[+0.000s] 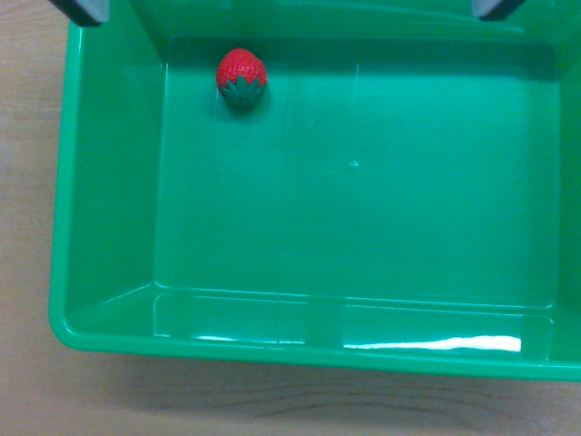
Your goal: Pick fruit
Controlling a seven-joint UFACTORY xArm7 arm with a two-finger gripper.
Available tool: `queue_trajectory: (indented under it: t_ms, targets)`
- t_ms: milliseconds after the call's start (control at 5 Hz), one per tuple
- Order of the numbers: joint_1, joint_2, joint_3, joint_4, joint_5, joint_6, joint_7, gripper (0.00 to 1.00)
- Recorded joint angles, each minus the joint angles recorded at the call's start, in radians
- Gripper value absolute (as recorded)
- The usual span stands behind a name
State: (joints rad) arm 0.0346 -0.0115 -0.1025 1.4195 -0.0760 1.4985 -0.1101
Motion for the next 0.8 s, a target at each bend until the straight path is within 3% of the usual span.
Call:
queue_trajectory:
  t_ms: [400, 600, 800]
  targets:
    - [-0.0068, 0.016, -0.007, -0.059, -0.0014, -0.070, -0.012, 0.00]
    - [-0.0068, 0.016, -0.007, -0.059, -0.0014, -0.070, -0.012, 0.00]
    - [-0.0106, 0.024, -0.012, -0.091, -0.0022, -0.109, -0.018, 0.00]
